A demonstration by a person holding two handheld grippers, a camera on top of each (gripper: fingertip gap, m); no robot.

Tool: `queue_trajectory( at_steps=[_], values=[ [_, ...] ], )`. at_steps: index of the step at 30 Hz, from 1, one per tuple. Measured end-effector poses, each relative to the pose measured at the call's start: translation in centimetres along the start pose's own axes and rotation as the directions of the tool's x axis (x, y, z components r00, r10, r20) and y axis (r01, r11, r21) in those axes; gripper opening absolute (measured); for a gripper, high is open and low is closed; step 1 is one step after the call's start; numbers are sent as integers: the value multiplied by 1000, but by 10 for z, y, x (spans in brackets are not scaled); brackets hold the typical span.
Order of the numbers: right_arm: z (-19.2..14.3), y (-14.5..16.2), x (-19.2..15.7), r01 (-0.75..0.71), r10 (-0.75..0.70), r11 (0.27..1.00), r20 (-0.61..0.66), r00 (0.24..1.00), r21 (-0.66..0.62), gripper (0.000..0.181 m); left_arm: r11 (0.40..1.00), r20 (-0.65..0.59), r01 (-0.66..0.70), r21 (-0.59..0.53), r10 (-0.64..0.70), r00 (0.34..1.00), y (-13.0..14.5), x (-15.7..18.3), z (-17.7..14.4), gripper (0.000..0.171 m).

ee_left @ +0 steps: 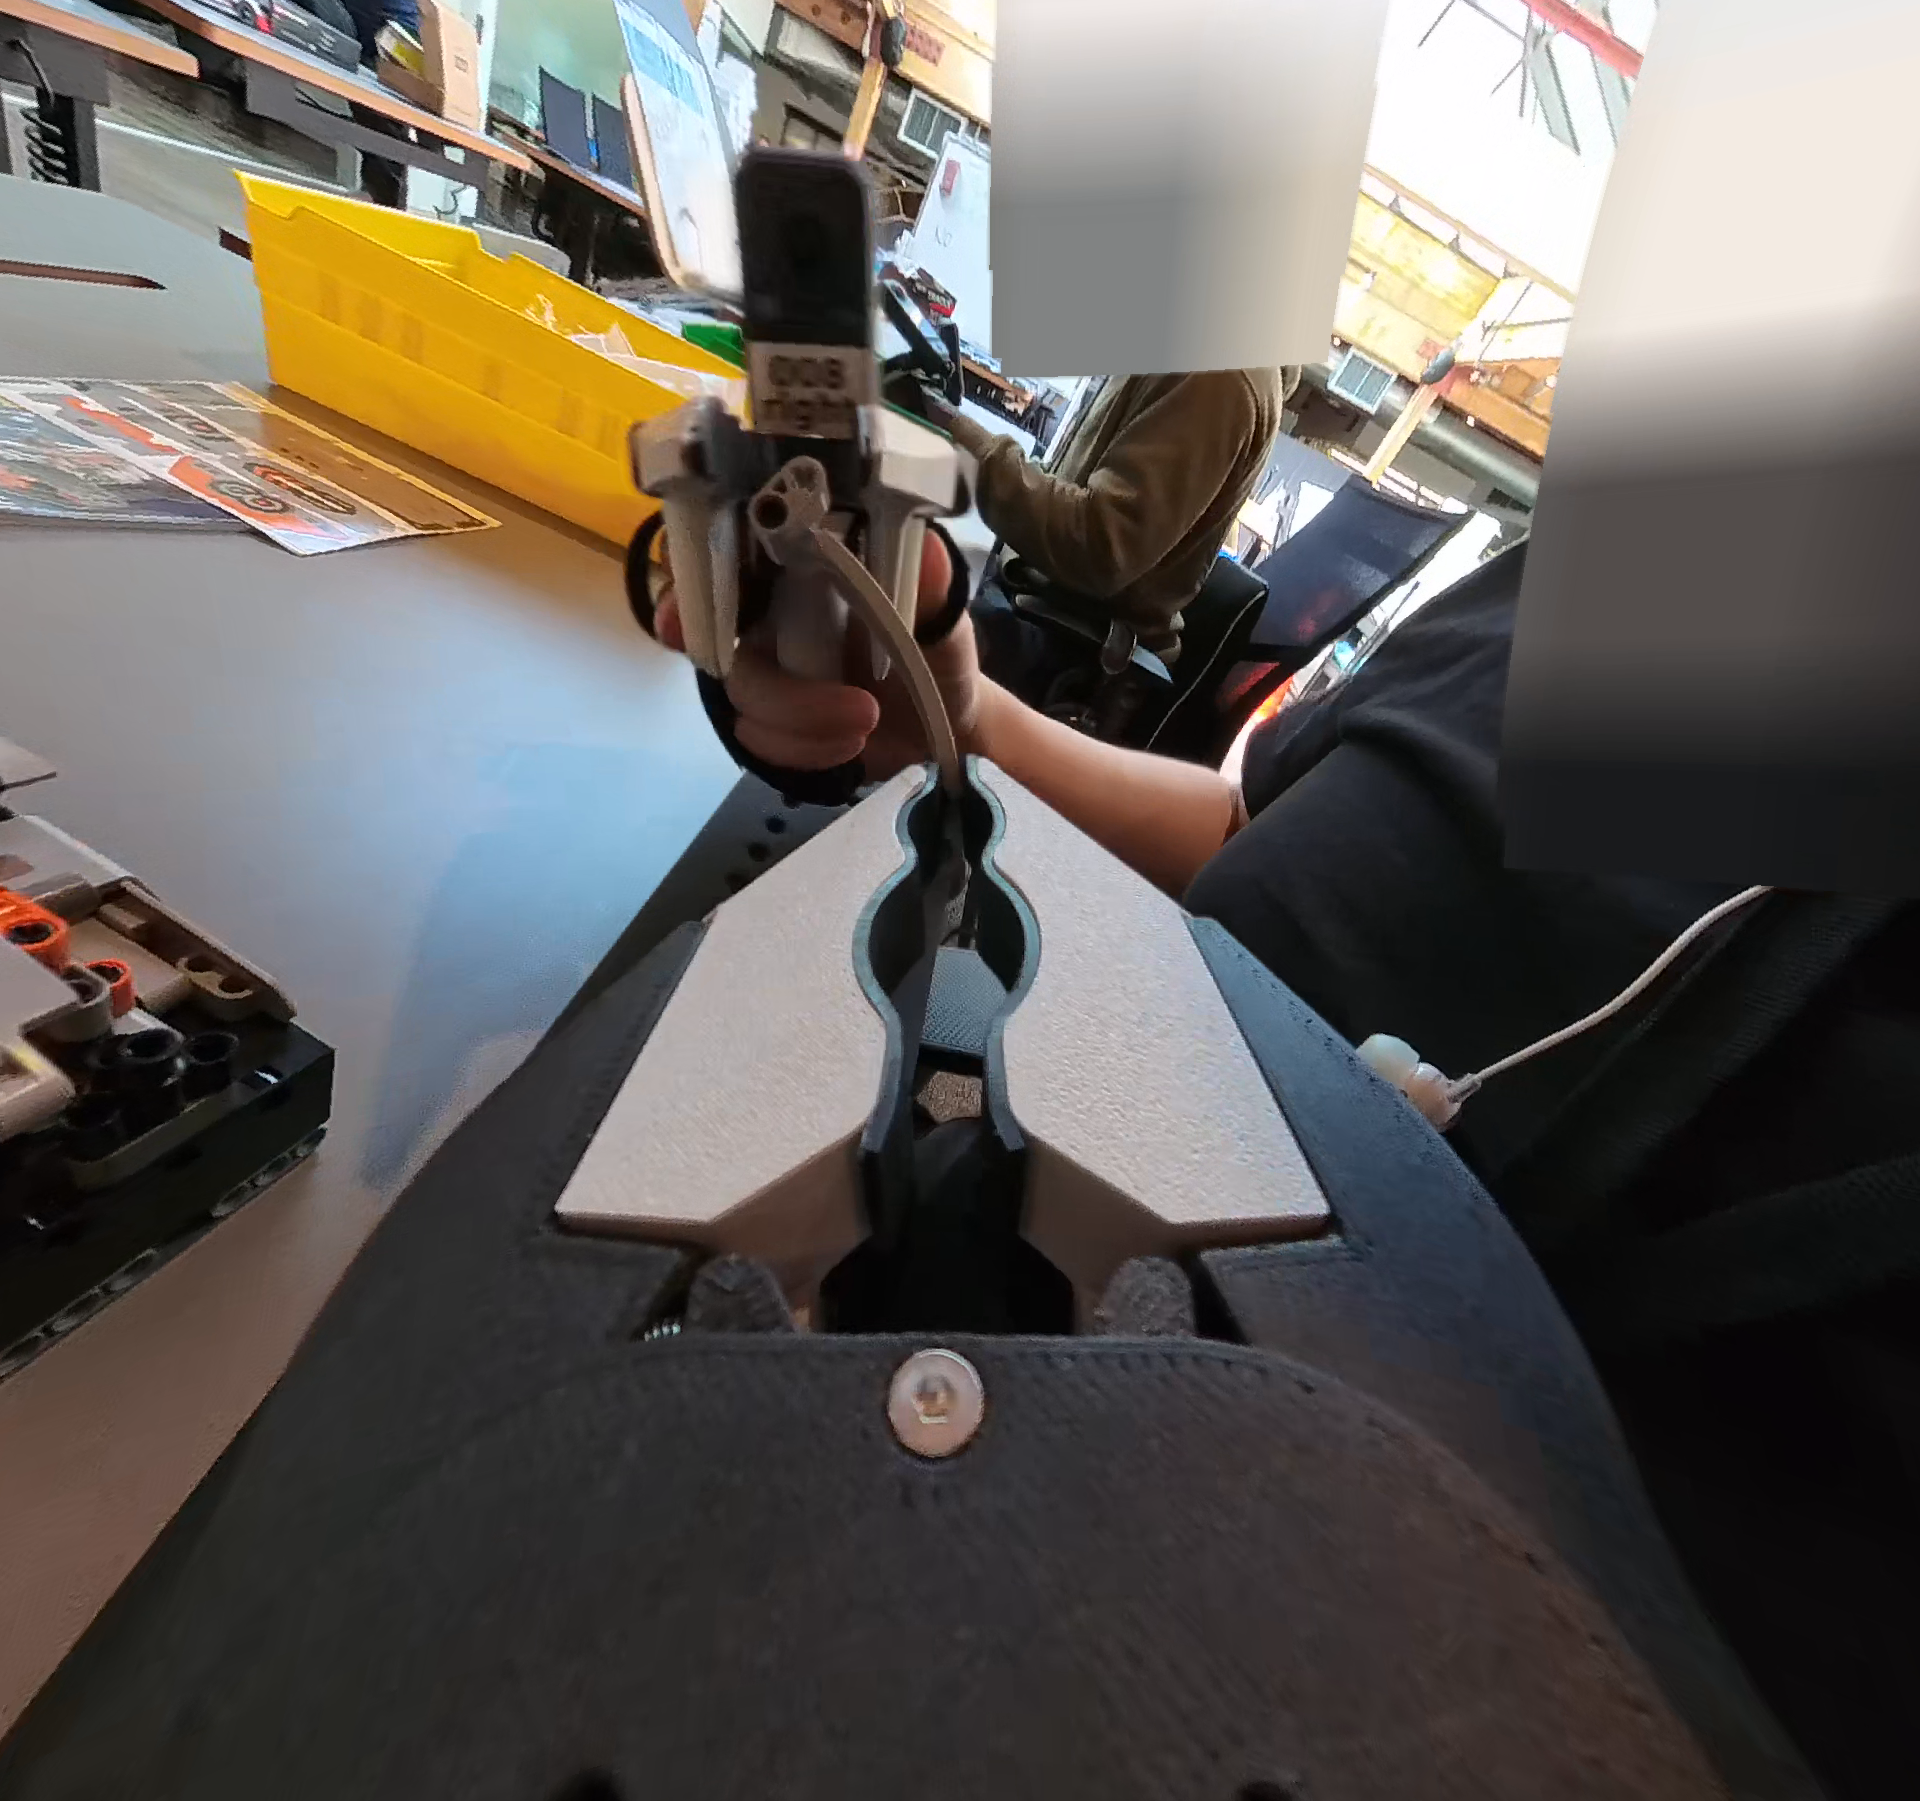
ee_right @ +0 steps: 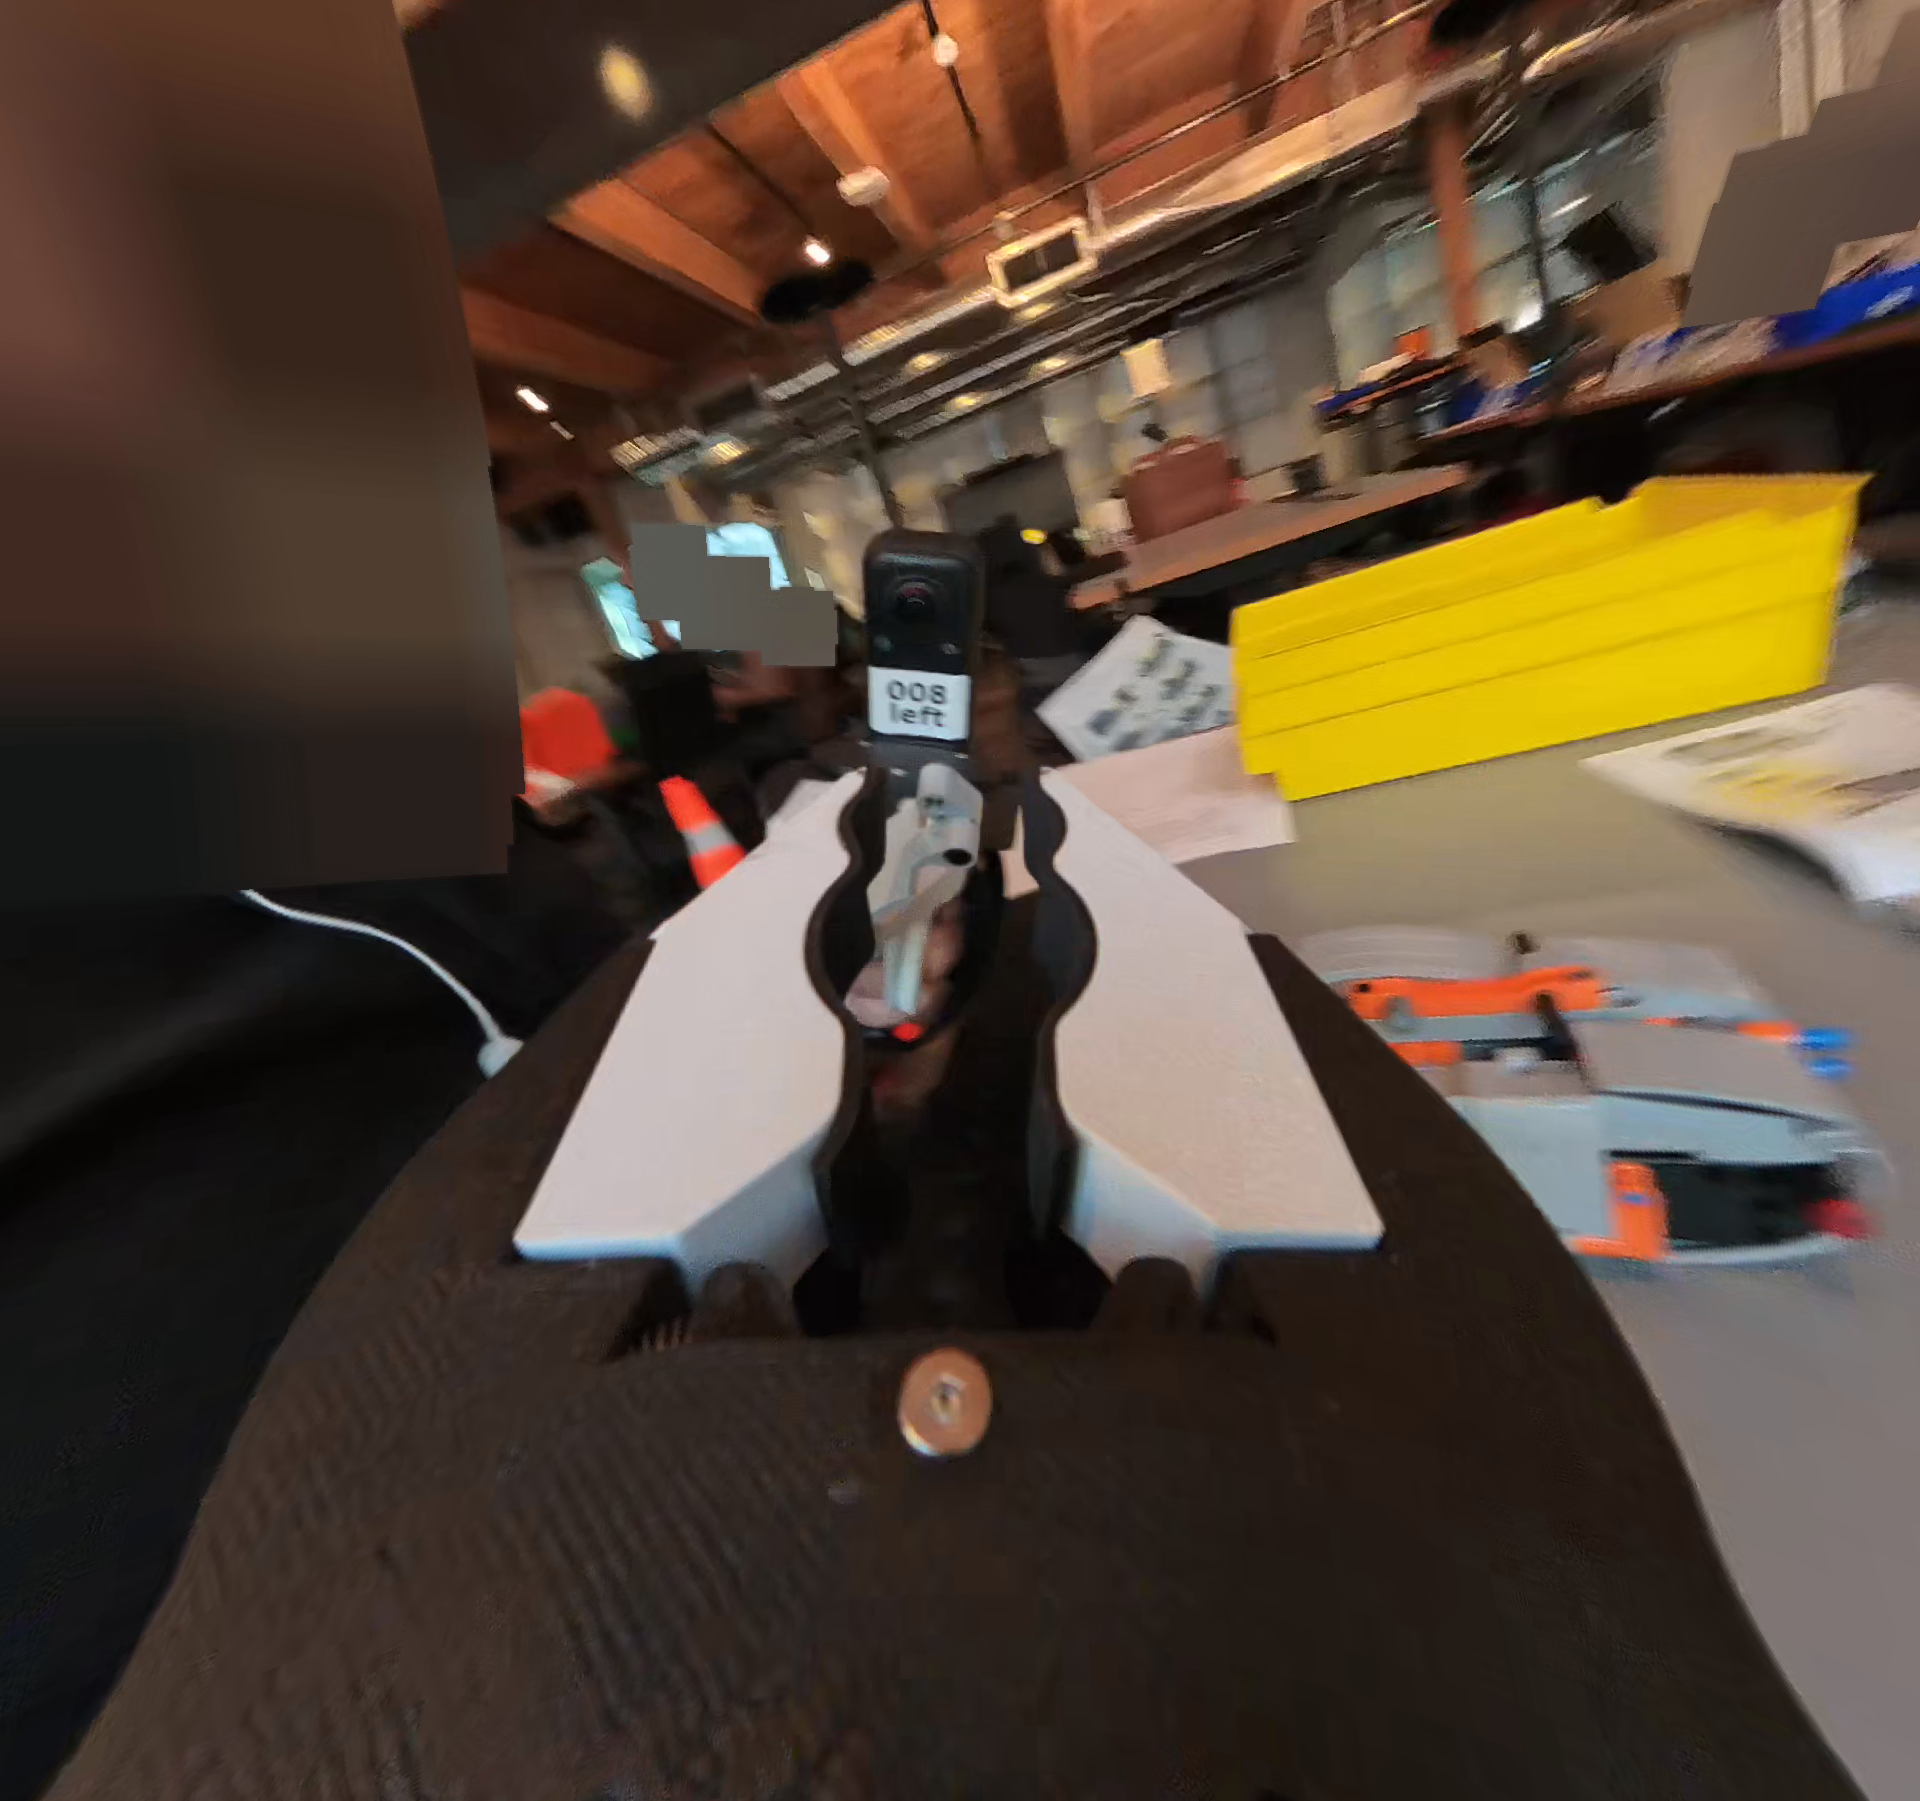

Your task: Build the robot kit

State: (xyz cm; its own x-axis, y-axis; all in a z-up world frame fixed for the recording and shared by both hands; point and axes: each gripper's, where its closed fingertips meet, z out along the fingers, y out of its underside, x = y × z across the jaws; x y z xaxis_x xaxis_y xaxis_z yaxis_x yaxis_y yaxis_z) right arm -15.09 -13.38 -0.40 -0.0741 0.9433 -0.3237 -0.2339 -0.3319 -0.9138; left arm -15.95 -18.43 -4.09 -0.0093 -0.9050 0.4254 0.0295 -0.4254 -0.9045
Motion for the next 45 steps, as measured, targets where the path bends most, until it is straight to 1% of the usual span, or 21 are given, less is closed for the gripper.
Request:
queue_trajectory(
  at_steps=[1,3,5,7,10,13,18,20,21,22,26,31,37,38,40,41,43,45],
  values=[
    [0,1,0,69,-70,997,-35,997,-24,23,1000,-1,9,6,-9,1000,0,-1,0,0],
    [0,3,2,154,-160,986,-93,983,-70,19,1000,0,21,4,-21,1000,1,-3,0,0],
    [2,7,2,203,-216,973,-114,970,-112,8,1000,-2,22,-5,-22,1000,3,-3,1,0],
    [2,10,4,232,-249,963,-127,960,-140,6,1000,2,22,-9,-22,1000,4,-4,2,0],
    [3,13,4,222,-238,965,-115,964,-139,9,999,-6,34,-13,-34,999,5,-4,3,0],
    [3,18,9,221,-241,963,-126,962,-154,7,999,-5,44,-15,-44,999,7,-6,3,0],
    [4,17,20,223,-252,957,-153,955,-184,7,996,14,82,26,-83,996,4,-16,1,0],
    [4,16,23,222,-254,956,-164,953,-191,14,993,-2,106,47,-106,994,2,-17,1,0],
    [4,15,22,231,-262,954,-158,952,-188,7,992,-14,116,54,-116,993,1,-16,0,0],
    [4,15,21,242,-271,952,-153,950,-186,7,991,-23,122,59,-121,992,0,-16,0,0],
    [5,16,23,274,-307,941,-162,938,-199,6,991,-12,116,65,-116,993,0,-18,0,0],
    [5,16,25,256,-286,950,-169,943,-181,7,988,-24,134,82,-132,991,-1,-17,-1,0],
    [6,19,27,294,-336,929,-179,925,-226,6,986,-30,136,96,-134,991,-2,-17,-1,0],
    [6,20,29,297,-343,925,-184,921,-237,5,986,-17,134,100,-133,991,-3,-19,-3,2],
    [3,24,41,289,-356,911,-203,912,-295,5,988,34,119,102,-122,992,-6,-28,-10,29],
    [0,27,51,279,-362,901,-222,905,-333,5,989,60,102,105,-109,992,-9,-32,-17,34],
    [-8,33,75,215,-341,889,-272,900,-403,5,990,121,62,129,-78,990,-20,-43,-36,30],
    [-13,39,95,133,-284,893,-308,908,-430,5,989,198,30,144,-59,978,-34,-60,-54,19]
  ],
)
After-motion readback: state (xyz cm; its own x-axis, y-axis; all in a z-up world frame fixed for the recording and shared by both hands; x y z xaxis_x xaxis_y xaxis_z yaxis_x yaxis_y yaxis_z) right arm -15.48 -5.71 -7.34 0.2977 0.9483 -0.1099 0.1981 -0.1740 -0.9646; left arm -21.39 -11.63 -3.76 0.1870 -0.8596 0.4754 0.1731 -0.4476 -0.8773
